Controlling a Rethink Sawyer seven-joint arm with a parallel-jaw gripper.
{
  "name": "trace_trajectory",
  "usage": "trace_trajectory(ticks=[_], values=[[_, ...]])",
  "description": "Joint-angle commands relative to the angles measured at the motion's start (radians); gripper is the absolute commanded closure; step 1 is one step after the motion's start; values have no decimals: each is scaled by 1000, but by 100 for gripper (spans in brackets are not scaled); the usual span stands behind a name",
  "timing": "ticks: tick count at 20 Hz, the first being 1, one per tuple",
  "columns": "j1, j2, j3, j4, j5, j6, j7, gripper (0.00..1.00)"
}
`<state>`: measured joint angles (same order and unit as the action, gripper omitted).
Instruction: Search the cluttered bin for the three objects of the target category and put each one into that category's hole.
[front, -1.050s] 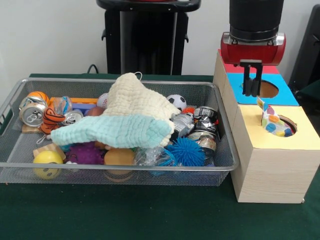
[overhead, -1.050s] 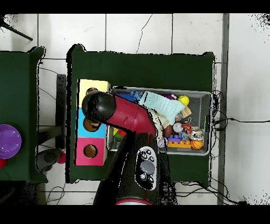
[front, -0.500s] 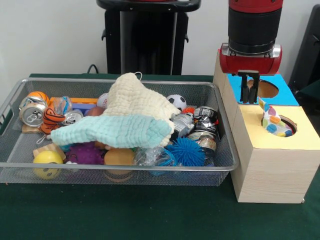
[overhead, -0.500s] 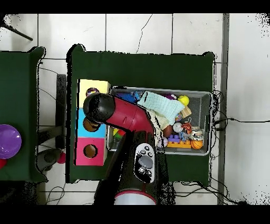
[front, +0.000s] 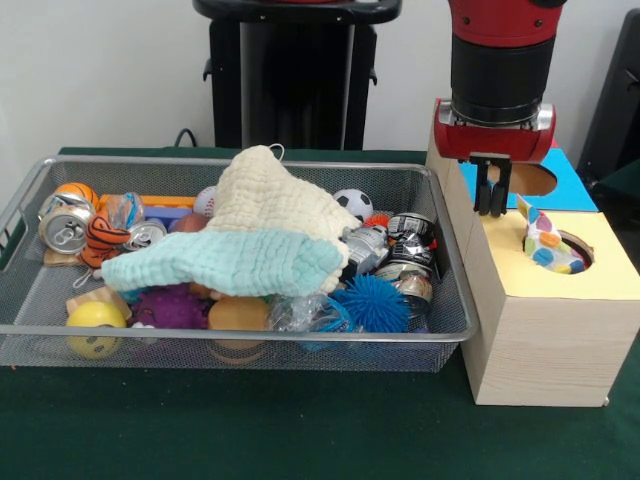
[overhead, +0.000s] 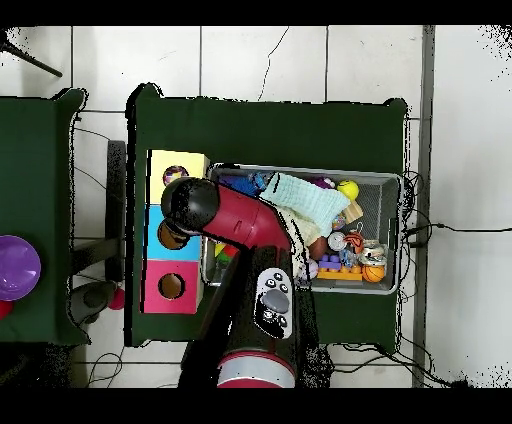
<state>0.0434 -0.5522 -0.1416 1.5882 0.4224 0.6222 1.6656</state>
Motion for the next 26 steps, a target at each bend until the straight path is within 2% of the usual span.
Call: trace_trajectory(ticks=[1,9,17,26], values=[[-36,37,83,10,31,-42,196,100],[-32,18,96,9,58,-19,216,100],[-41,4,125,35,85,-53,205,100],[-39,1,129,22,86,-48,199,100]])
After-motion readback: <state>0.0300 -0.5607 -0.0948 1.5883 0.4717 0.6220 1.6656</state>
